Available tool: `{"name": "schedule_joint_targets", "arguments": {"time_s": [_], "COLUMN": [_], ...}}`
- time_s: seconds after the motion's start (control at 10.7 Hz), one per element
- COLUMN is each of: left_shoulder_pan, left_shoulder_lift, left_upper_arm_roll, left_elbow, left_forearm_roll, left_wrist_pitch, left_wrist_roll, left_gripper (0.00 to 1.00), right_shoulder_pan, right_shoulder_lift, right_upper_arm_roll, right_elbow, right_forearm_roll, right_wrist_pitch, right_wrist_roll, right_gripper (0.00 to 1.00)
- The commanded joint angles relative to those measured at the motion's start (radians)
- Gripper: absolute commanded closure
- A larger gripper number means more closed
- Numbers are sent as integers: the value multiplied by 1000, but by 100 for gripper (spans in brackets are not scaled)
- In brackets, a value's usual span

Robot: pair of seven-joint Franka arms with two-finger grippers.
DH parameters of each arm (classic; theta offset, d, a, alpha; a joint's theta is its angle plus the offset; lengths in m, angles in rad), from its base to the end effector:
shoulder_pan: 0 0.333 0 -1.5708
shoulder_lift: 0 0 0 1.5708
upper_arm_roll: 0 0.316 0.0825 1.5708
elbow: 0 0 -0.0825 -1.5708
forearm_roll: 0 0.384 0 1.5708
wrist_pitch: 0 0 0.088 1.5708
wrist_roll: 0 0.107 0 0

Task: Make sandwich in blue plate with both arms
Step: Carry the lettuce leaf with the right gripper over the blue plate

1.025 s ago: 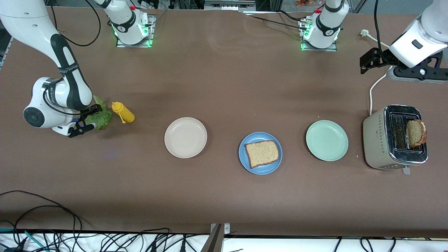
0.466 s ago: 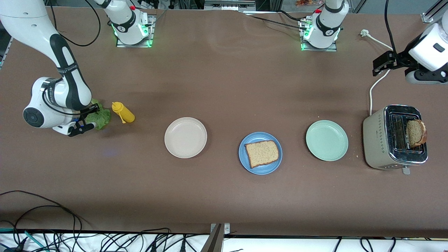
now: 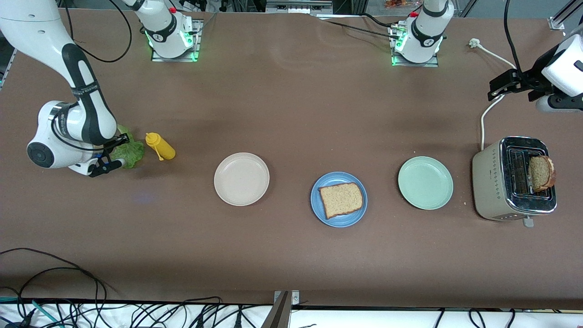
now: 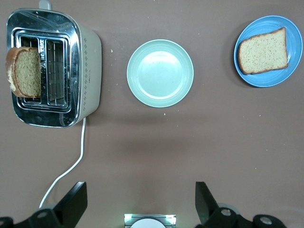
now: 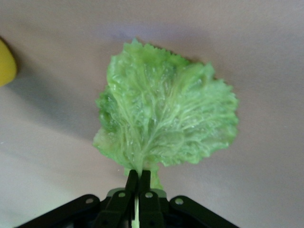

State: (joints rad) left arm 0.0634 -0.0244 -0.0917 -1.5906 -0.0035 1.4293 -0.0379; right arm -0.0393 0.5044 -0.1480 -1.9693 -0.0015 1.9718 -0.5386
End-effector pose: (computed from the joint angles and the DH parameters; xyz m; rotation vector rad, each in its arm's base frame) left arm 0.5307 -0.0161 0.6171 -3.1309 -0.0149 0.2148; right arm 0.5442 -0.1036 0.1862 -2.9003 -0.5163 0.7387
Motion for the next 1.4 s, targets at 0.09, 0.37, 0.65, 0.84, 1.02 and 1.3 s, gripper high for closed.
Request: {"name": "schedule_joint_targets", "arguments": {"time_s": [0.09, 0.37, 0.65, 0.84, 1.02, 1.3], "left_shoulder_pan": [9, 10, 7, 9, 10, 10], "left_shoulder_lift": [9, 9, 9, 9, 9, 9], "left_upper_arm_roll": [-9, -8, -11, -10, -10, -8], "left_elbow": [21, 21, 21, 20, 20, 18], "left_forearm_roll": [-18, -18, -18, -18, -18, -18], "left_wrist_pitch": [-16, -15, -16, -16, -16, -16], "left_wrist_roll": [4, 6, 6, 7, 6, 7], "left_gripper": [0, 0, 0, 0, 0, 0], "right_shoulder_pan": [-4, 1, 2, 2, 9, 12], "right_shoulder_lift": [-15, -24, -50, -72, -72, -50], "right_upper_arm_roll": [7, 13, 65, 140, 256, 492], "right_elbow": [163, 332, 469, 568, 667, 748], "right_forearm_roll": [21, 21, 41, 38, 40, 47], "right_wrist_pitch": [-210, -384, -473, -557, -633, -578], "right_wrist_roll": [-11, -11, -9, 35, 125, 187], "right_gripper": [100, 100, 100, 100, 100, 100]}}
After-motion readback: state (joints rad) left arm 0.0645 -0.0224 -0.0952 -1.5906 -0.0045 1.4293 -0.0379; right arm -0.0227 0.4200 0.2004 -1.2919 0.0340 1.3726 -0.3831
